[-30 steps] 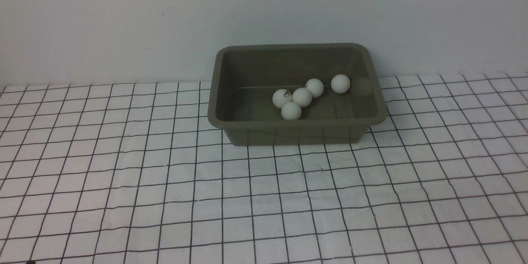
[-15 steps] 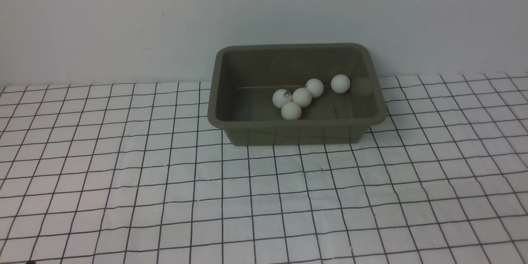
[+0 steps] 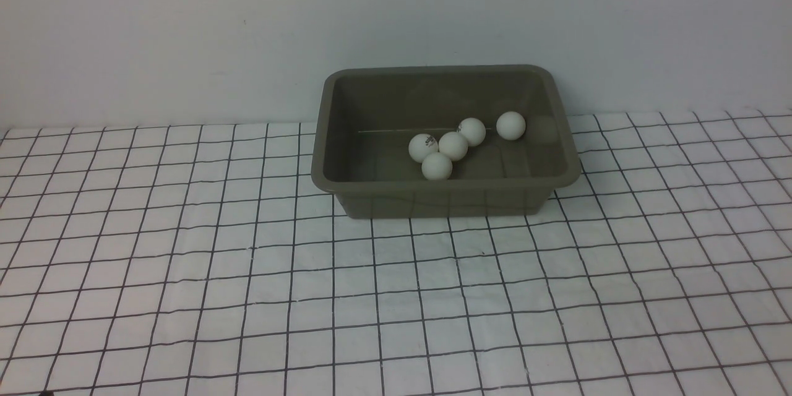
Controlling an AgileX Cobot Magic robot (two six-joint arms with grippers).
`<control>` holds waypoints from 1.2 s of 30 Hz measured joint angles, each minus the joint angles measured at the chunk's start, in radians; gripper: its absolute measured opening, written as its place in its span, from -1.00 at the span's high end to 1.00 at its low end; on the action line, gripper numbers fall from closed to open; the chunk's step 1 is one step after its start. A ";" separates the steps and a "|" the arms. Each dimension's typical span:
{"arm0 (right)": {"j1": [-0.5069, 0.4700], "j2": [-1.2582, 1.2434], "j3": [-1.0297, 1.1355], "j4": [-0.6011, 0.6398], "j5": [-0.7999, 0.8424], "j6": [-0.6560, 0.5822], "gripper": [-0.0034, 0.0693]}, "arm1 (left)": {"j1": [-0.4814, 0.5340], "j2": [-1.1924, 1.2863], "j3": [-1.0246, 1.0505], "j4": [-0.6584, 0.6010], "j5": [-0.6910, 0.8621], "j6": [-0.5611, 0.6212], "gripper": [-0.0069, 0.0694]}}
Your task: Put the table tennis balls into the box on the white checkered tablecloth.
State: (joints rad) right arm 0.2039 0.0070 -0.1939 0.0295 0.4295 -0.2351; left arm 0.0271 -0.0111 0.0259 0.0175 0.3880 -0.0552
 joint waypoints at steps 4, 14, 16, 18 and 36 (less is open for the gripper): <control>0.000 0.000 0.000 0.012 0.000 0.004 -0.51 | 0.000 0.000 0.000 0.000 0.000 0.000 -0.02; -0.072 0.000 0.130 0.092 -0.024 0.006 -0.51 | 0.000 0.000 0.000 0.000 0.000 0.000 -0.02; -0.097 0.000 0.137 0.094 -0.030 0.006 -0.51 | 0.000 0.000 0.000 0.000 0.000 0.000 -0.02; -0.115 0.000 0.142 0.075 -0.045 0.006 -0.51 | 0.000 0.000 0.000 0.000 0.000 0.000 -0.02; -0.149 -0.001 0.216 -0.002 -0.051 0.083 -0.51 | 0.000 0.000 0.000 -0.001 0.000 0.000 -0.02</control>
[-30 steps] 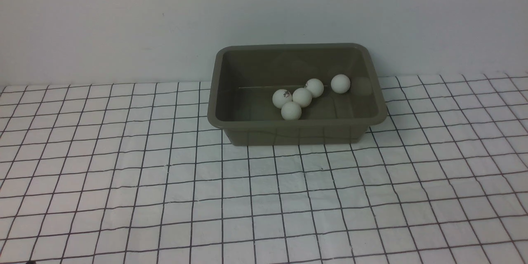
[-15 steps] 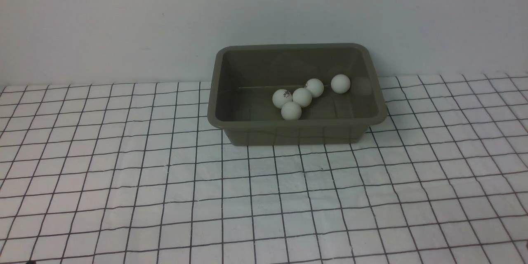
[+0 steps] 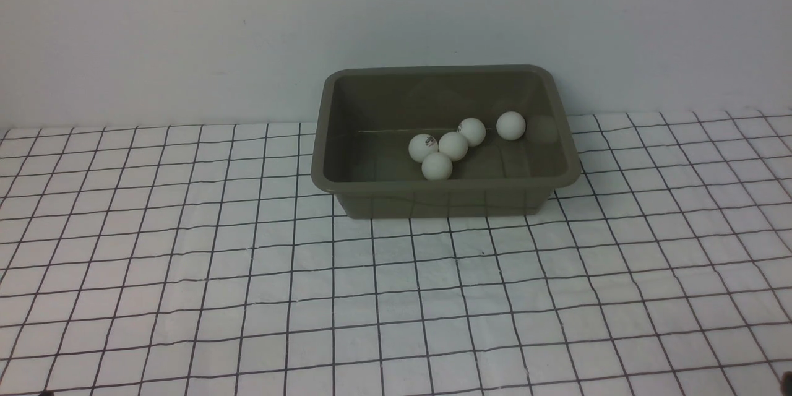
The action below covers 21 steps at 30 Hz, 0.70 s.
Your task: Put the table tennis balls into the box on the white checkered tablecloth.
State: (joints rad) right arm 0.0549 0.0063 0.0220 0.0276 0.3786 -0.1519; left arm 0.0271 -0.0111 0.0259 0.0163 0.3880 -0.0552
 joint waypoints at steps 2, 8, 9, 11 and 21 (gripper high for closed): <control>-0.004 0.000 0.000 0.000 0.000 0.012 -0.51 | 0.000 0.000 0.000 0.000 0.000 0.000 -0.02; -0.004 0.000 0.000 -0.001 0.000 0.020 -0.51 | 0.000 0.000 0.000 0.000 0.000 0.000 -0.02; -0.004 0.000 0.000 -0.001 0.000 0.021 -0.51 | 0.000 0.000 0.000 0.000 0.000 0.000 -0.02; -0.004 0.000 0.000 -0.001 0.000 0.022 -0.51 | 0.000 0.000 0.000 0.000 0.000 0.000 -0.02; -0.004 -0.017 0.000 -0.001 0.001 0.025 -0.51 | 0.000 0.000 0.000 -0.001 0.000 0.000 -0.02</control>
